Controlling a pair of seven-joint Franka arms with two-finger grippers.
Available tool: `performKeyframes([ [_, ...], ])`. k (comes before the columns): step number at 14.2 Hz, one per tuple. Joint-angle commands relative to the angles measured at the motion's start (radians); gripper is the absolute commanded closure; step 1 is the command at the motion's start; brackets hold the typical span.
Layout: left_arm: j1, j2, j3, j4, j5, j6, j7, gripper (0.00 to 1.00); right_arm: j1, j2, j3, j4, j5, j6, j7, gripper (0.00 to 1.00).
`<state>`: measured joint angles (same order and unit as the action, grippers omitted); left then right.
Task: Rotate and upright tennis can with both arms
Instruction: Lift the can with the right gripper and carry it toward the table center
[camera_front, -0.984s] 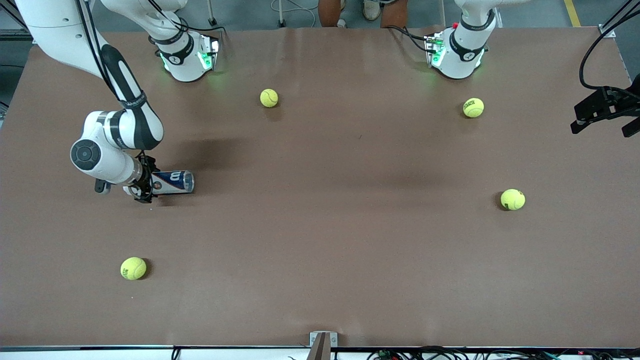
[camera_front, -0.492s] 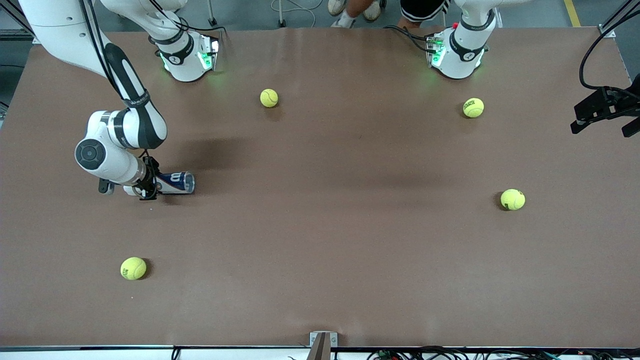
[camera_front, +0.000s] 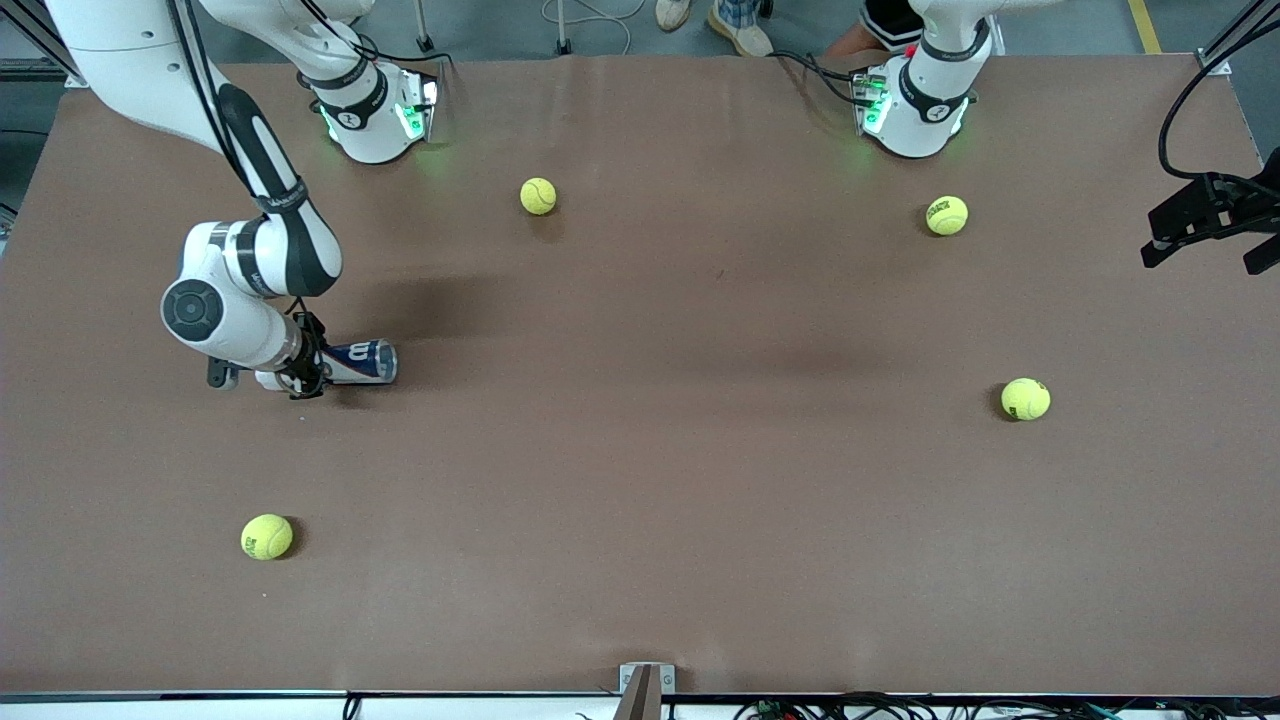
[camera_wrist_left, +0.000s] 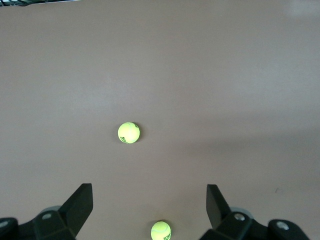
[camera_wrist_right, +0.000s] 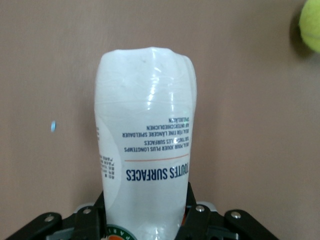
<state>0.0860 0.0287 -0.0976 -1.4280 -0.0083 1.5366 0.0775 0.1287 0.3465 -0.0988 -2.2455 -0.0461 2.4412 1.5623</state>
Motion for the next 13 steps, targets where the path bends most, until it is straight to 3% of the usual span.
performKeyframes([
  [1,0.005,0.004,-0.002,0.014,-0.015,-0.004,0.013,0.0,0.037,-0.017,0.042,0.004,0.027,-0.011,0.018,0.43],
  [4,0.005,0.004,-0.002,0.014,-0.015,-0.004,0.013,0.0,0.069,-0.008,0.091,0.05,0.1,-0.01,0.024,0.43],
  [6,0.005,0.004,-0.002,0.014,-0.015,-0.004,0.013,0.0,0.147,-0.004,0.096,0.09,0.139,-0.011,0.063,0.43],
  [13,0.005,0.004,-0.002,0.014,-0.015,-0.004,0.013,0.0,0.385,0.166,0.094,0.41,0.141,-0.089,0.31,0.43],
])
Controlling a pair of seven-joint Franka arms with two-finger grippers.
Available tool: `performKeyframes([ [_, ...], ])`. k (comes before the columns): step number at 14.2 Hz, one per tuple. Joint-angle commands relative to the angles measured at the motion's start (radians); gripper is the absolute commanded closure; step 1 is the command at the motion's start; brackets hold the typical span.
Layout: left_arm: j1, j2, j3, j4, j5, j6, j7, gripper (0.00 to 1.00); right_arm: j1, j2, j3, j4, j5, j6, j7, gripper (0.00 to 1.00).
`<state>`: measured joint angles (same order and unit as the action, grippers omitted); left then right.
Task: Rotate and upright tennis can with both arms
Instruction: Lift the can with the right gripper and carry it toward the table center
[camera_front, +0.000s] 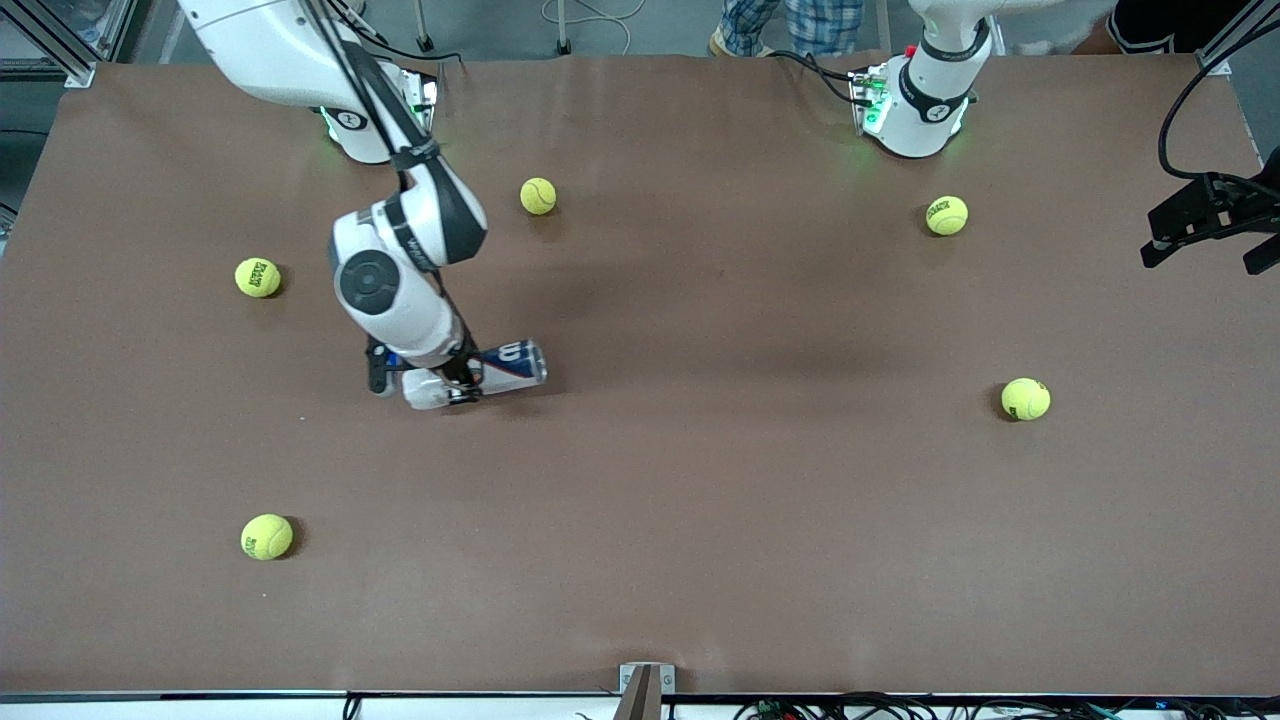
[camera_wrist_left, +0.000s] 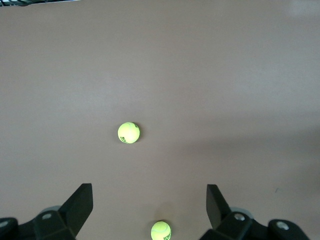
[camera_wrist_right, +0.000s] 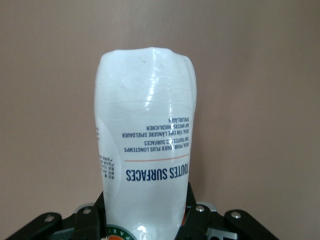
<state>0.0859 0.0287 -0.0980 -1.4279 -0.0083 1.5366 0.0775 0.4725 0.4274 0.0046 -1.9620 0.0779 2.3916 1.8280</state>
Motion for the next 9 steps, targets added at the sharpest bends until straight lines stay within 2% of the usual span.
performKeyframes([
  [1,0.005,0.004,-0.002,0.014,-0.015,-0.004,0.013,0.0,0.064,0.105,-0.009,0.168,0.017,-0.052,0.063,0.43],
  [6,0.005,0.004,-0.002,0.014,-0.015,-0.004,0.013,0.0,0.175,0.217,-0.014,0.369,-0.001,-0.129,0.204,0.43],
  [9,0.005,0.004,-0.002,0.014,-0.015,-0.004,0.013,0.0,0.224,0.276,-0.015,0.452,-0.021,-0.132,0.292,0.43],
])
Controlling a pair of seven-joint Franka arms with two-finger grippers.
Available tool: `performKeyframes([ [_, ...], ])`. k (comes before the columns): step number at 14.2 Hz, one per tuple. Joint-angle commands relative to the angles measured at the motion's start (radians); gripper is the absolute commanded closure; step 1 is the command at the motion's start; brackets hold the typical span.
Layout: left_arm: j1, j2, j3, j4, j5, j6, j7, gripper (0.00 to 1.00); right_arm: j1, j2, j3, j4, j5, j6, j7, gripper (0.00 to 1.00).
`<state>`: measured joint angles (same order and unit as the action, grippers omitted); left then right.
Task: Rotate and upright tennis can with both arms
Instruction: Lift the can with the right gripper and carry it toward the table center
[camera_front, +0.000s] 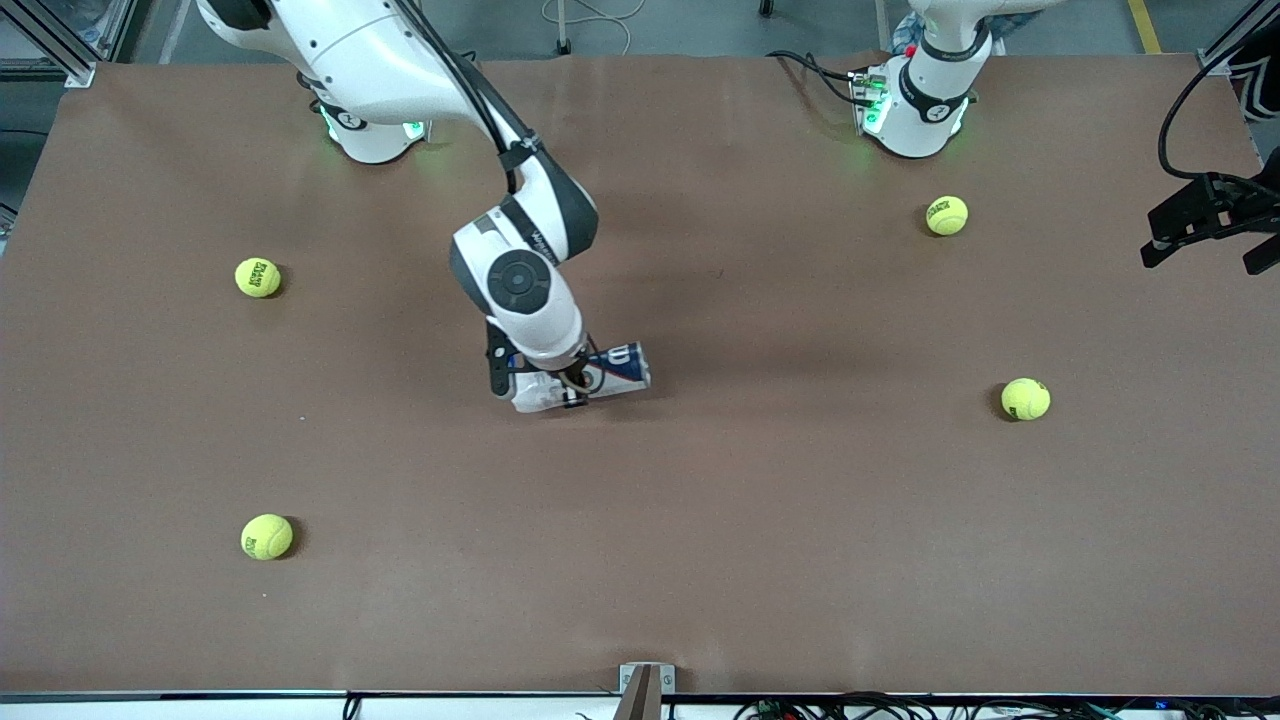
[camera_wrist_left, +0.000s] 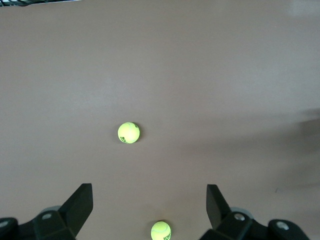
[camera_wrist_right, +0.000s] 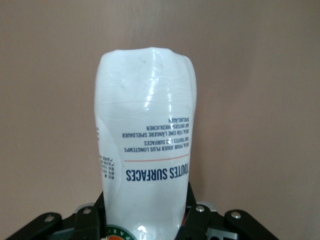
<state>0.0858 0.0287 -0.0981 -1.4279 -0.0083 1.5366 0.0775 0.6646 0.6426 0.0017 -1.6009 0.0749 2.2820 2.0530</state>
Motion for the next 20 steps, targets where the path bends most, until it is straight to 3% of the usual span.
performKeyframes([
  [1,0.005,0.004,-0.002,0.014,-0.015,-0.004,0.013,0.0,0.05,0.089,-0.014,0.131,-0.03,-0.036,0.103,0.43],
  [5,0.005,0.004,-0.002,0.014,-0.015,-0.004,0.013,0.0,0.101,0.268,-0.014,0.427,-0.116,-0.211,0.265,0.43],
  [8,0.005,0.004,-0.002,0.014,-0.015,-0.004,0.013,0.0,0.139,0.313,-0.012,0.501,-0.116,-0.203,0.305,0.43],
  [17,0.005,0.004,-0.002,0.014,-0.015,-0.004,0.013,0.0,0.21,0.385,-0.015,0.573,-0.118,-0.159,0.325,0.41],
  [20,0.005,0.004,-0.002,0.014,-0.015,-0.004,0.013,0.0,0.21,0.399,-0.015,0.573,-0.118,-0.144,0.326,0.21],
])
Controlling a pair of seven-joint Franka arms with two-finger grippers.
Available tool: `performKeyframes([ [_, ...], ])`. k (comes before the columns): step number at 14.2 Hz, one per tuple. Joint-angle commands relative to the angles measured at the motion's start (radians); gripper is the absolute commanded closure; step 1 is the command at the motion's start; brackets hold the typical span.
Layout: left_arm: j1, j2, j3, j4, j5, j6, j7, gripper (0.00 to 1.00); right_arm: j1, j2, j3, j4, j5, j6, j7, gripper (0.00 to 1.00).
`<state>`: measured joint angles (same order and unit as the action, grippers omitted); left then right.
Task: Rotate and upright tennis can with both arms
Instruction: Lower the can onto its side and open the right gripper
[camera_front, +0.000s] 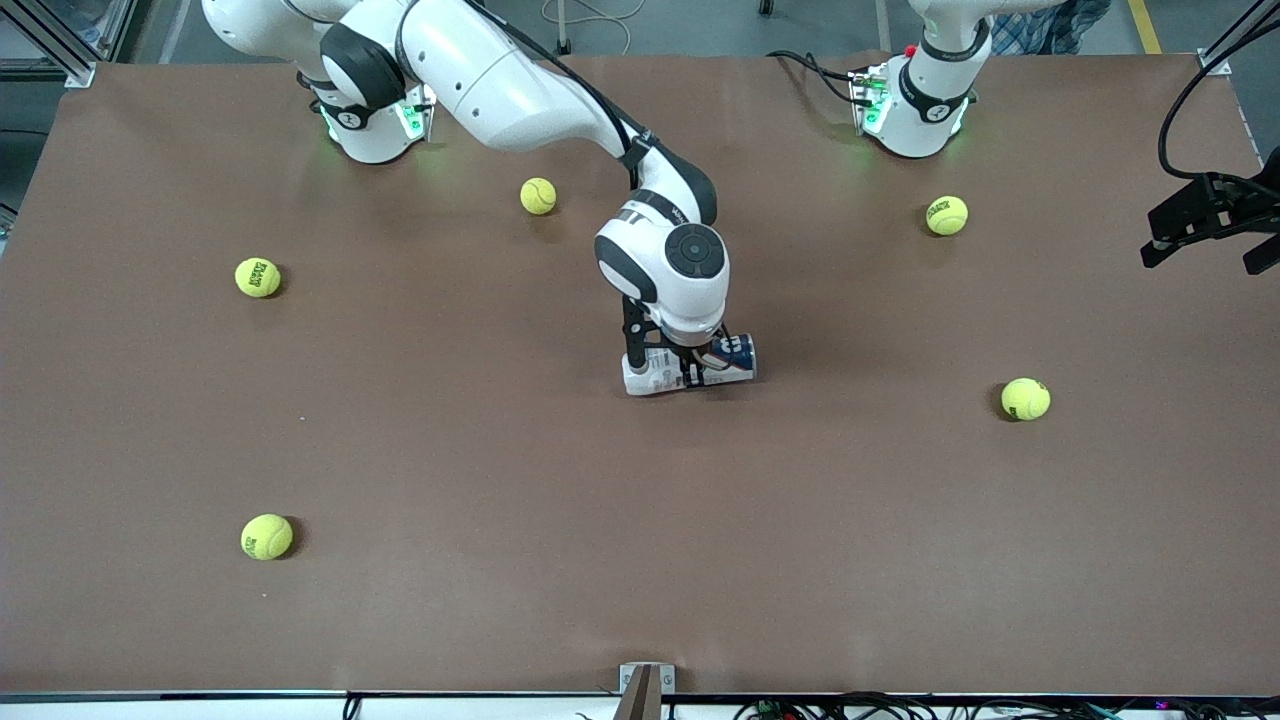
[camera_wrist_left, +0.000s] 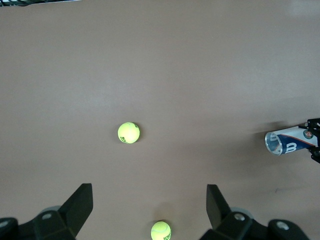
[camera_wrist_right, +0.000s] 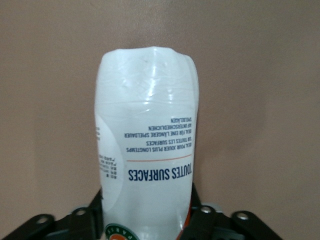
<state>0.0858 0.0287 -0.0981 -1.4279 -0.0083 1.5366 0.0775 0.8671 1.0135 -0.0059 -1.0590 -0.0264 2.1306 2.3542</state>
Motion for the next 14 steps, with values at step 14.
performKeyframes([
  [14,0.005,0.004,-0.003,0.014,-0.013,-0.004,0.013,0.0,-0.033,-0.032,0.004,0.154,-0.01,-0.116,-0.042,0.0],
])
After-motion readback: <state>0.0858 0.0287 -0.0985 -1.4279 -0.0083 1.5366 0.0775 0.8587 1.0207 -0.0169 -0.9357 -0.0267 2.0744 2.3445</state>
